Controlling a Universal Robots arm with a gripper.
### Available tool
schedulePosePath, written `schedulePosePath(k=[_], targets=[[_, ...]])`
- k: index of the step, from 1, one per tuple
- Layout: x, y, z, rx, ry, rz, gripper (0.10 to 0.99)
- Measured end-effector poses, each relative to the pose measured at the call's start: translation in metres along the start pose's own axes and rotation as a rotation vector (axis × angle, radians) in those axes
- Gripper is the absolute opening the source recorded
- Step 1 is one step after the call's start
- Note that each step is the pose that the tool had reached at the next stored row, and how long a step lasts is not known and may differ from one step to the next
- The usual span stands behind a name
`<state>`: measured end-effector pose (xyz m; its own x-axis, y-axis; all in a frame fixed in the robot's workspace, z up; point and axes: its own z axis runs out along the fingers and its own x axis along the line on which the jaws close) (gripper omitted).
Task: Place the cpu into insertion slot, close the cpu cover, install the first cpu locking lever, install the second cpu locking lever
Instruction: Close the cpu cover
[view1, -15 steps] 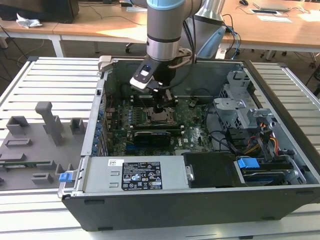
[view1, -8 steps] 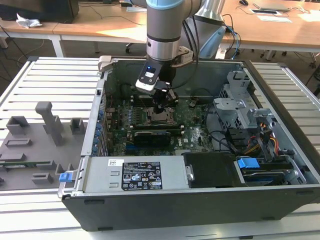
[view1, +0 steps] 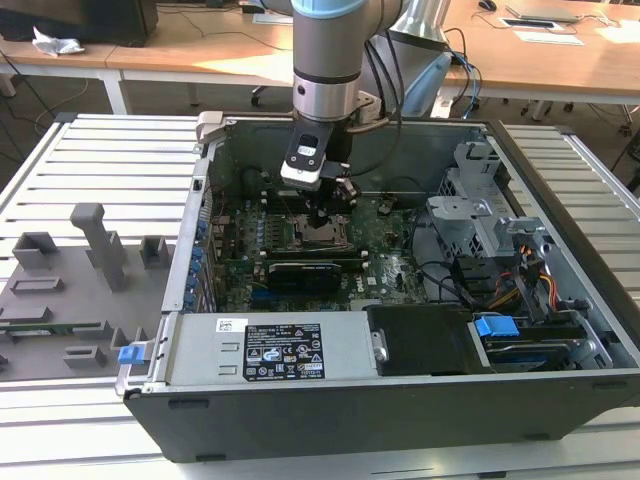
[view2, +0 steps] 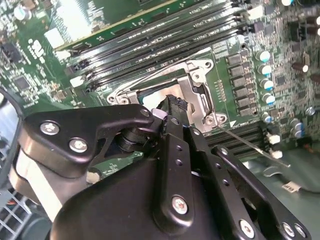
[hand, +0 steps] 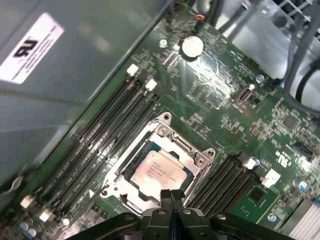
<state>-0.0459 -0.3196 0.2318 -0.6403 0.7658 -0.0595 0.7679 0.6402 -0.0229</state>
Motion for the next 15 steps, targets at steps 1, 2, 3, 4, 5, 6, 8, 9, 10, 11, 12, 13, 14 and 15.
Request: schedulePosePath(k=[1, 2, 3, 4, 5, 6, 8, 9, 10, 11, 12, 13, 14, 15], targets=[[0.0, 0.0, 0.0, 0.0, -0.0018, -0.024, 0.106], [0.0, 0.0, 0.0, -0.001, -0.0034, -0.047, 0.106], [0.0, 0.0, 0.0, -0.001, -0.0045, -0.064, 0.106], [0.0, 0.0, 0.0, -0.002, -0.0057, -0.082, 0.106], [0.0001, 0.0, 0.0, -0.002, -0.0074, -0.106, 0.106], [0.0001, 0.0001, 0.0, -0.002, -0.0088, -0.123, 0.106], [0.0001, 0.0001, 0.0, -0.003, -0.0121, -0.164, 0.106], [0.0002, 0.0001, 0.0, -0.003, -0.0139, -0.185, 0.106], [0.0002, 0.0001, 0.0, -0.003, -0.0154, -0.202, 0.106], [0.0002, 0.0002, 0.0, -0.003, -0.0166, -0.215, 0.106], [0.0002, 0.0002, 0.0, -0.003, -0.0187, -0.241, 0.106], [0.0002, 0.0002, 0.0, -0.004, -0.0211, -0.272, 0.106], [0.0003, 0.0003, 0.0001, -0.005, -0.0228, -0.303, 0.106], [0.0003, 0.0003, 0.0, -0.006, -0.0236, -0.321, 0.106]])
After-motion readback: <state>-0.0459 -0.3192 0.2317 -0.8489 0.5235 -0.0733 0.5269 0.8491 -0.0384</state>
